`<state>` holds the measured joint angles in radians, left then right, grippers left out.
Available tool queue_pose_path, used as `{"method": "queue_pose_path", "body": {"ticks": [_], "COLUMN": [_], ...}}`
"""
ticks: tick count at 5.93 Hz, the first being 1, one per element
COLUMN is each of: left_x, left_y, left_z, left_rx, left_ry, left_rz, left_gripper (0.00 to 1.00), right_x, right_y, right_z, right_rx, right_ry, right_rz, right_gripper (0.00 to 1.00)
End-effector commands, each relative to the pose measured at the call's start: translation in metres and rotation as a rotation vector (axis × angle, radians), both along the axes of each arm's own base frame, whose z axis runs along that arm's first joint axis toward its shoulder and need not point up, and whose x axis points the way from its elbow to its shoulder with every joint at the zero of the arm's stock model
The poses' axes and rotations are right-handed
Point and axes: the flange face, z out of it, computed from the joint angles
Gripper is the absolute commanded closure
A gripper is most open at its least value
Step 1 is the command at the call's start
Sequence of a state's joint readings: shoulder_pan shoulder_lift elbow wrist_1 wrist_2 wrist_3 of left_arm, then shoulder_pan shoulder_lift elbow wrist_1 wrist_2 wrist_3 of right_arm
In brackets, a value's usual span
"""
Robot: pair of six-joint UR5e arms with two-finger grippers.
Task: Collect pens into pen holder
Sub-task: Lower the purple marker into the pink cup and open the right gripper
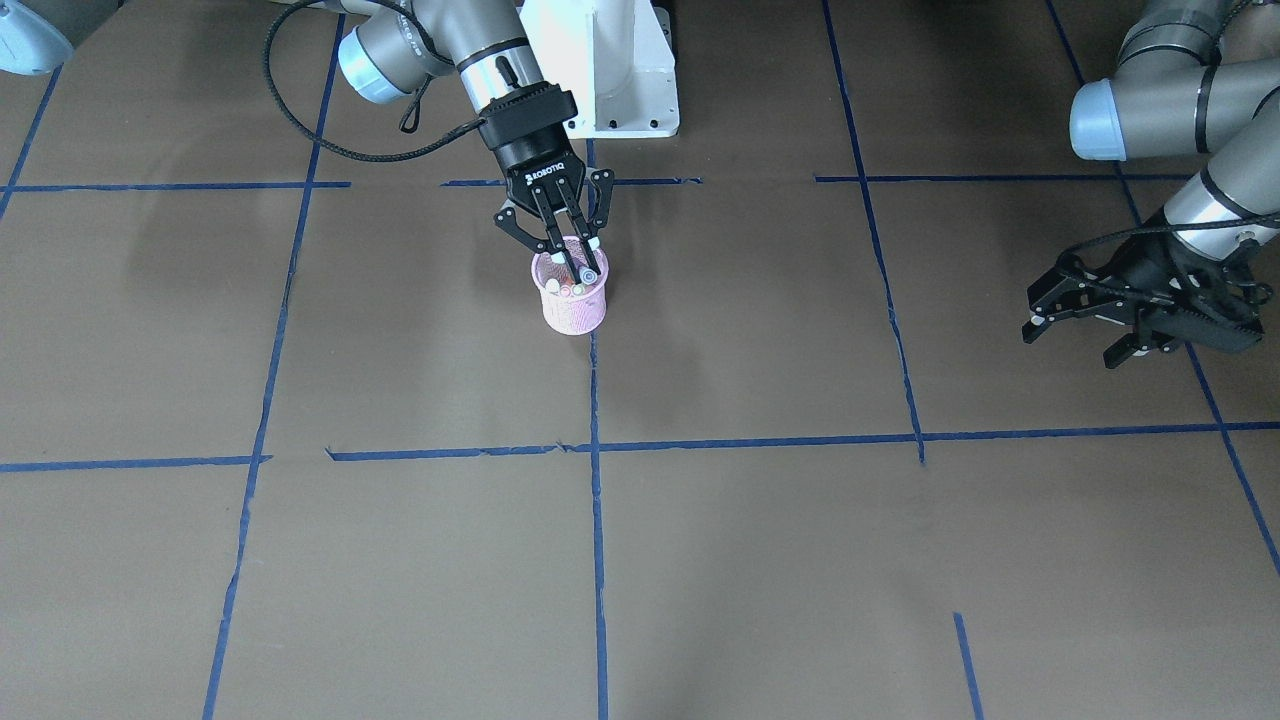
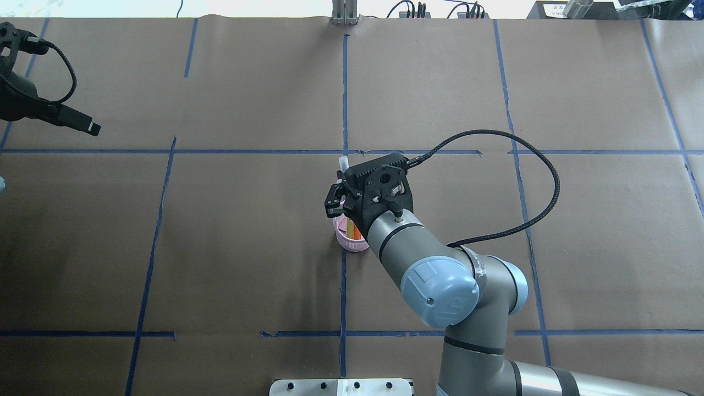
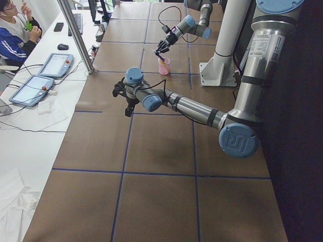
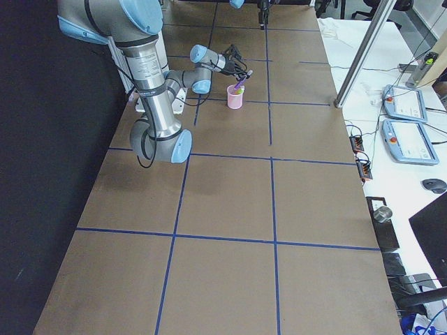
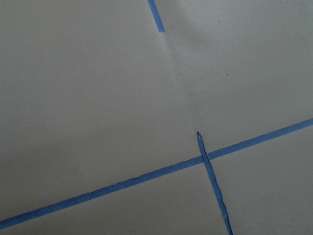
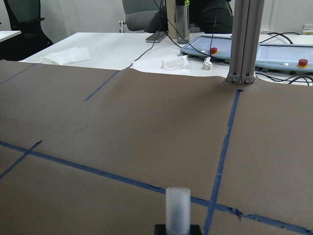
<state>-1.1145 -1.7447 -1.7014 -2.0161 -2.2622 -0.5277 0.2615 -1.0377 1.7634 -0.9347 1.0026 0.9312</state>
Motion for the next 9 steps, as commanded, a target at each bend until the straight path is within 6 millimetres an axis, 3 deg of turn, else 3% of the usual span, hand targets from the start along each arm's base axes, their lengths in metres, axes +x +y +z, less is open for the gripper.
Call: {"method": "queue_pose_path", "body": {"ticks": [1,2,3,6,7,9], "left_x": [0.002,0.002,0.002,0.001,-0.006,-0.04], "left_y": [-0.003,-0.003,-0.003,-0.004,-0.005,-0.015], "left_z": [0.006,0.007,0.007,0.008,0.009,0.022], "left_rx": [0.008,0.011,0.011,0.01,0.008,0.005], "left_ry": [-0.008,-0.01,-0.01,-0.012,-0.013,-0.051], "left_rz": [0.013,0.017,0.017,0.016,0.005,0.002], "left_gripper": [0.0,0.0,0.0,0.0,0.0,0.0], "right_x": [-0.009,-0.013,-0.013,0.023,0.044,0.115], "right_y": [0.014,0.021,0.022,0.028,0.019,-0.023], "right_z": [0.007,0.007,0.005,-0.032,-0.025,-0.003], "right_rx": [-0.001,0.004,0.007,0.078,0.073,-0.031], "right_ry": [0.011,0.014,0.007,-0.025,-0.022,0.094], "right_rz": [-0.025,-0.038,-0.021,-0.062,-0.096,-0.188], "right_gripper": [1.0,0.92,0.01,0.0,0.0,0.0]}}
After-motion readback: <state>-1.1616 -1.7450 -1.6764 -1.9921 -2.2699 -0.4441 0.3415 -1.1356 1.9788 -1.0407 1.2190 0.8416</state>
